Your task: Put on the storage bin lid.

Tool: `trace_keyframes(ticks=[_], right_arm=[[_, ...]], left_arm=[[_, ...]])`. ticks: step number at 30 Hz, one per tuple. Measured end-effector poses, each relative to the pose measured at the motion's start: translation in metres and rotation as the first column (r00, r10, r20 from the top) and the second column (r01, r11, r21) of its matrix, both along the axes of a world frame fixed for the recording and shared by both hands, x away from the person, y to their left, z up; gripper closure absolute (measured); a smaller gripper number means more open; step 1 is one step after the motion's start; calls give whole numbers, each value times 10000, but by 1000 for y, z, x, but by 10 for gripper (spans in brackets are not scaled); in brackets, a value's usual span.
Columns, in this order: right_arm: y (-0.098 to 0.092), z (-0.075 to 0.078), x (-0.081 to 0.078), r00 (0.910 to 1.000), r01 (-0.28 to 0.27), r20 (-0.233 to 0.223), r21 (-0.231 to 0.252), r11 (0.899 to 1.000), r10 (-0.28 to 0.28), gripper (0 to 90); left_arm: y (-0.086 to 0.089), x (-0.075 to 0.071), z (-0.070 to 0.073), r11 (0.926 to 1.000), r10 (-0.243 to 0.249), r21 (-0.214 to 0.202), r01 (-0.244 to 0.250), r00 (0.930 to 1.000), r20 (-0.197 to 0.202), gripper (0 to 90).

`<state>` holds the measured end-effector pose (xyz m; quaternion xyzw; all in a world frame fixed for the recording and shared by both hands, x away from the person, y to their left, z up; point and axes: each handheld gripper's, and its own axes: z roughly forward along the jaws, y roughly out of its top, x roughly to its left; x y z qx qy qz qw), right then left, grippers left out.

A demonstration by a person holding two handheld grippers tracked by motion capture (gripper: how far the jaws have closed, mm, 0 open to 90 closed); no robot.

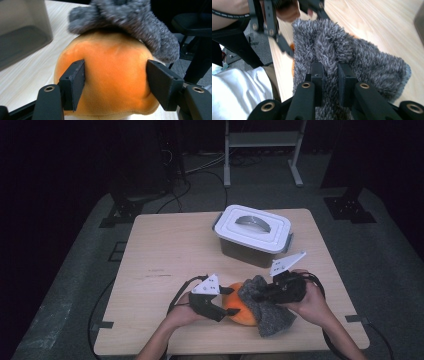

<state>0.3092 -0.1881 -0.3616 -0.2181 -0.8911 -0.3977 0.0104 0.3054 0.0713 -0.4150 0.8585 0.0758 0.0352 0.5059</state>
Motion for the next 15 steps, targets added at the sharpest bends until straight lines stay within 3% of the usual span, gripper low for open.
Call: trace_keyframes(ticks=[4, 15], right_arm=[[13, 0, 6, 9998, -200, -62, -94, 9998, 200, 771], [-9, -20, 10, 9984, 354, -454, 133, 9993, -348, 768]], left_arm=[[-2, -2, 1, 9997, -94, 220, 89, 9997, 213, 329], [18, 7, -9, 9987, -60, 500, 84, 9988, -480, 327]])
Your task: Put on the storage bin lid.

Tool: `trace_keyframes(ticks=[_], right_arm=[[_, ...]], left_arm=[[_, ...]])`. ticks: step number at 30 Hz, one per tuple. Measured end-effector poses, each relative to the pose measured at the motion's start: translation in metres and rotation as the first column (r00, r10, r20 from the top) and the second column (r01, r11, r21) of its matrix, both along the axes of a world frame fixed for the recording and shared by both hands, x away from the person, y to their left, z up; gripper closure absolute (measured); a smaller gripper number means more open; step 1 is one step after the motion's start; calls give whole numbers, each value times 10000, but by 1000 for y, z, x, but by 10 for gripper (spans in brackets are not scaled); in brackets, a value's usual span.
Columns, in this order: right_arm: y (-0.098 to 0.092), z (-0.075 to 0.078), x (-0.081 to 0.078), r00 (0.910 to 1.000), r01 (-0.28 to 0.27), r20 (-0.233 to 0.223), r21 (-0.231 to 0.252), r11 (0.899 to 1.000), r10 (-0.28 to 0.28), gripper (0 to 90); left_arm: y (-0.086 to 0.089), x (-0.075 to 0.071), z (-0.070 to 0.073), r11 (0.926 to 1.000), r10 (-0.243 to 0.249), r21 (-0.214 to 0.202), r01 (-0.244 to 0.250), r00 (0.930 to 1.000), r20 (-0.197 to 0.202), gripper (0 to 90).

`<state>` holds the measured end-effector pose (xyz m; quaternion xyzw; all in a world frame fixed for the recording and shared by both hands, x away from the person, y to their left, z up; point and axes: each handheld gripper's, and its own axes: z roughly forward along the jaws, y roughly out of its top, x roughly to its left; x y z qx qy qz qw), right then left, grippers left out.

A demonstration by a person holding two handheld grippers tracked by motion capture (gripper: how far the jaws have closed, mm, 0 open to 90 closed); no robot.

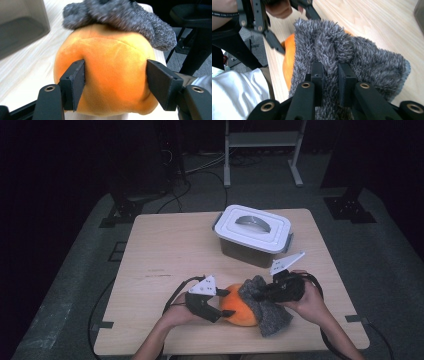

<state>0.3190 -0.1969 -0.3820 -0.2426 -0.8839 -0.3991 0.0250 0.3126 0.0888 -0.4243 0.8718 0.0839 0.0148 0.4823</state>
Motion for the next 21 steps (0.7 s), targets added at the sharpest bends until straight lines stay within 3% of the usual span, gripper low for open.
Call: trace_keyframes(ticks=[3, 5, 9, 16, 21], right_arm=[[-1, -5, -2, 10000, -16, 4, 222, 9998, 16, 768], [1, -7, -4, 10000, -32, 6, 296, 9996, 32, 768], [11, -7, -7, 9995, -286, 174, 334, 9990, 280, 766], [12, -6, -10, 9983, -211, 547, 229, 9995, 198, 762], [1, -18, -15, 9996, -58, 274, 537, 9985, 43, 761]], left_arm=[[-1, -2, 5, 10000, 44, 17, -44, 9999, 90, 265], [-5, -2, 9, 9994, 140, -319, -135, 9998, 144, 218], [-13, -2, 10, 9996, 231, -189, -222, 9986, 477, 182], [-5, 4, -2, 9991, 425, 72, -427, 9989, 210, 233], [8, 9, -8, 9982, 605, 51, -604, 9980, -182, 238]])
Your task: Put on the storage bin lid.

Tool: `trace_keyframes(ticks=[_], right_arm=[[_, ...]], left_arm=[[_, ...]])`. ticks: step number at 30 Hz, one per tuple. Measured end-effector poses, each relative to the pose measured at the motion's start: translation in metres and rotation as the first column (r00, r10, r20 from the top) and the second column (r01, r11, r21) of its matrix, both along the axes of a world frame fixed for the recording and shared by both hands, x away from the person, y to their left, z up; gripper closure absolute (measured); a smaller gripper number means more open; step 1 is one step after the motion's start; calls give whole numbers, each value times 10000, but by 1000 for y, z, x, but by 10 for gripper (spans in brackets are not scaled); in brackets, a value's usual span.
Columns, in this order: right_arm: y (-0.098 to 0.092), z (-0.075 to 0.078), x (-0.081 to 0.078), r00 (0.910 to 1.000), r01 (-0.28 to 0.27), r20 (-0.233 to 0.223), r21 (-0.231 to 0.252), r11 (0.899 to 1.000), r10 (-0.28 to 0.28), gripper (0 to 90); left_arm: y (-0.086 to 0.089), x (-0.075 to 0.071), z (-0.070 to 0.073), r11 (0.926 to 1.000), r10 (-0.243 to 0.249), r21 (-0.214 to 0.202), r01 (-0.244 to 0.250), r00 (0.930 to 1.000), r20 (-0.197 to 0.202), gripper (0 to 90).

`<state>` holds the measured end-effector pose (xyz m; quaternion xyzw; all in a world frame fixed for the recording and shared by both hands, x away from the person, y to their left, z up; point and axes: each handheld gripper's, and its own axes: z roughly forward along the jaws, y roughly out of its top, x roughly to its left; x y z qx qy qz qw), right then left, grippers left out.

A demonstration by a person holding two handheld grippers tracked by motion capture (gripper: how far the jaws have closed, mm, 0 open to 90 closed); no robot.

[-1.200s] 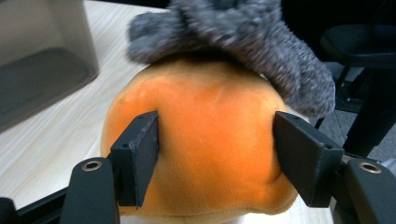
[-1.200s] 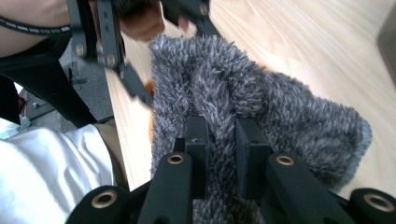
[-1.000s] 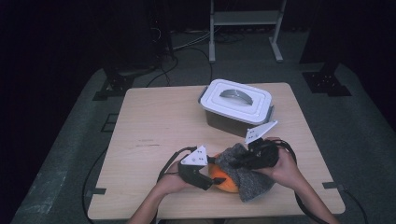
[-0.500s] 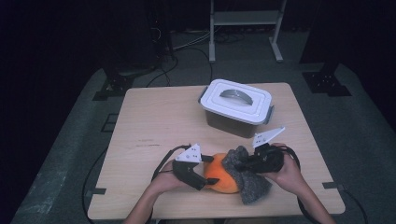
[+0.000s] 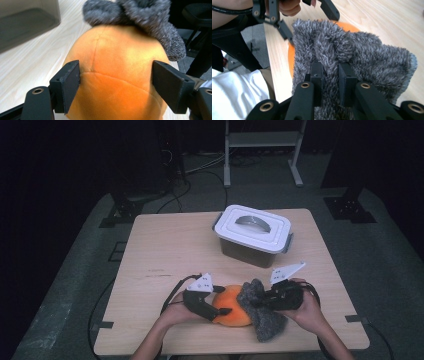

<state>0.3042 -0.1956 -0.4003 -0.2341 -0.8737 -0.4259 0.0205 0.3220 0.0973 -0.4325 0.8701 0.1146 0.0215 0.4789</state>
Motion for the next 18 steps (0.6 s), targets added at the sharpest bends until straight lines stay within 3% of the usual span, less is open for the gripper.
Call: trace_keyframes(ticks=[8, 16, 18], right_arm=[[-17, -17, -4, 9989, 262, -408, 295, 9992, -250, 759], [-17, -19, 0, 9984, 368, -437, 322, 9988, -354, 757], [-14, -17, 3, 9988, 331, -374, 316, 9990, -320, 758]], left_arm=[[4, 1, -1, 10000, -39, -5, 39, 9999, -96, 238], [-5, 3, 7, 9977, 49, -682, -44, 10000, 72, 161], [-7, 3, 8, 9978, 7, -656, 3, 9999, 142, 161]])
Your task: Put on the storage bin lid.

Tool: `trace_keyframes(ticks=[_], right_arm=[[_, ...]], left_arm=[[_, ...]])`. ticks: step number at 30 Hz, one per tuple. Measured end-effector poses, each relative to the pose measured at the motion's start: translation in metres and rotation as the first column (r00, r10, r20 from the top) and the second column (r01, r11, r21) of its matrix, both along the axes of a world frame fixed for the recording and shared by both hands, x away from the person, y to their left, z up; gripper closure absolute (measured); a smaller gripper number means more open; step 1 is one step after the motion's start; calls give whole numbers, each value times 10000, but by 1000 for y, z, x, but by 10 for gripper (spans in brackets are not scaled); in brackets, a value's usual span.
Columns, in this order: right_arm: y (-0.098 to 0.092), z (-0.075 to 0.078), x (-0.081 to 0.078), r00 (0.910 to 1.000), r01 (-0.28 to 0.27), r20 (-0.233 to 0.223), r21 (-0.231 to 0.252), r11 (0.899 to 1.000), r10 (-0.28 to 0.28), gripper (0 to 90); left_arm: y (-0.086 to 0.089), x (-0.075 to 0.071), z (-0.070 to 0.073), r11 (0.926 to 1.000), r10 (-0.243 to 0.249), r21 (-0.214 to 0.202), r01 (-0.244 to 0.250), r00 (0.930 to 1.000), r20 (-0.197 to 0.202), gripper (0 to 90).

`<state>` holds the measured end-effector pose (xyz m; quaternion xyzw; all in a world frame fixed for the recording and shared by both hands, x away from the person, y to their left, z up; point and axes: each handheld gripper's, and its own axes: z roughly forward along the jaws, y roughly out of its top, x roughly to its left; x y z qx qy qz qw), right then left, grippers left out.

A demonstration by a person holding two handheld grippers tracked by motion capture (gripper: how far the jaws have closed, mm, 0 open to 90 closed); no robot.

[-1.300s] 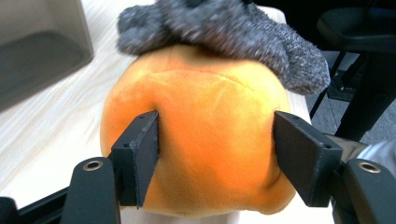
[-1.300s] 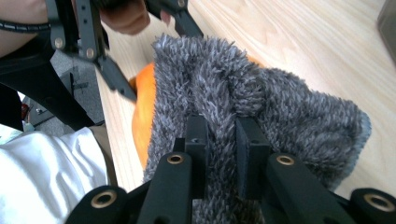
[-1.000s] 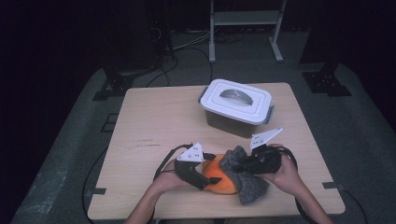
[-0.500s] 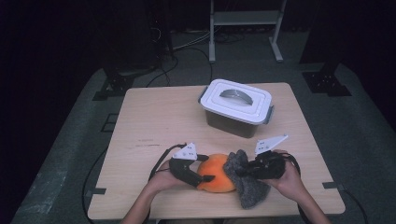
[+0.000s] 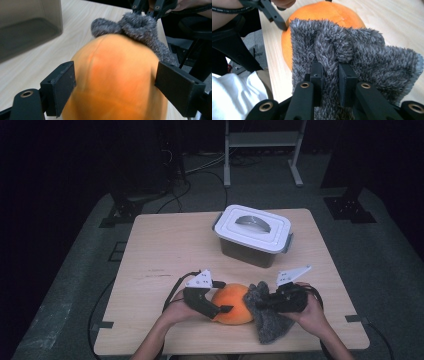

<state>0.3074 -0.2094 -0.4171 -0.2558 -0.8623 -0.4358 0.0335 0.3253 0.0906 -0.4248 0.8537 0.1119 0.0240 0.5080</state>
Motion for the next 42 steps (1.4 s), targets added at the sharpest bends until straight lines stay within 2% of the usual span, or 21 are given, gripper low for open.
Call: trace_keyframes(ticks=[3, 5, 8, 13, 16, 19, 21, 27, 30, 32, 36, 39, 42], right_arm=[[6, 4, 6, 9999, -37, 148, -24, 10000, 37, 757], [9, 6, 11, 9998, -58, 193, -4, 10000, 58, 757], [7, 5, 12, 9999, -62, 131, 182, 9998, 60, 757], [0, -4, 8, 9999, 146, -72, 192, 9997, -144, 756], [-6, -10, 6, 9995, 267, -192, 7, 9996, -267, 755], [-11, -15, 5, 9986, 332, -401, -431, 9985, -350, 754], [-14, -16, 6, 9981, 382, -474, -447, 9983, -403, 755], [-10, -2, 7, 9993, 260, -273, 385, 9989, -250, 755], [0, 1, 9, 9998, 58, -169, 314, 9995, -52, 755], [6, 1, 11, 10000, -48, -77, 232, 9997, 49, 755], [9, 4, 17, 10000, 13, 7, 244, 9997, -13, 755], [14, 8, 23, 9999, 27, 99, 232, 9997, -29, 756], [17, 11, 27, 9999, 3, 146, 249, 9997, -7, 756]], left_arm=[[1, 1, -3, 9995, 111, 300, -111, 9999, 4, 181], [6, 3, -4, 9991, 236, 346, -230, 9996, -180, 223], [11, 3, -6, 9989, 313, 347, -303, 9990, -309, 237], [16, 2, -9, 9990, 277, 351, -266, 9991, -321, 237], [19, 3, -10, 9991, 272, 333, -259, 9989, -393, 237], [21, 2, -10, 9990, 271, 362, -257, 9989, -387, 237], [21, 2, -10, 9989, 272, 384, -257, 9989, -371, 237], [21, 1, -8, 9988, 152, 462, -134, 9991, -393, 229], [22, 0, -3, 9986, 114, 528, -90, 9990, -438, 186], [21, 2, -2, 9980, 228, 592, -203, 9988, -422, 122], [20, 8, -4, 9971, 421, 665, -373, 9965, -719, 70], [18, 8, -7, 9969, 417, 708, -357, 9954, -857, 67], [20, 6, -7, 9967, 481, 698, -426, 9957, -795, 91]])
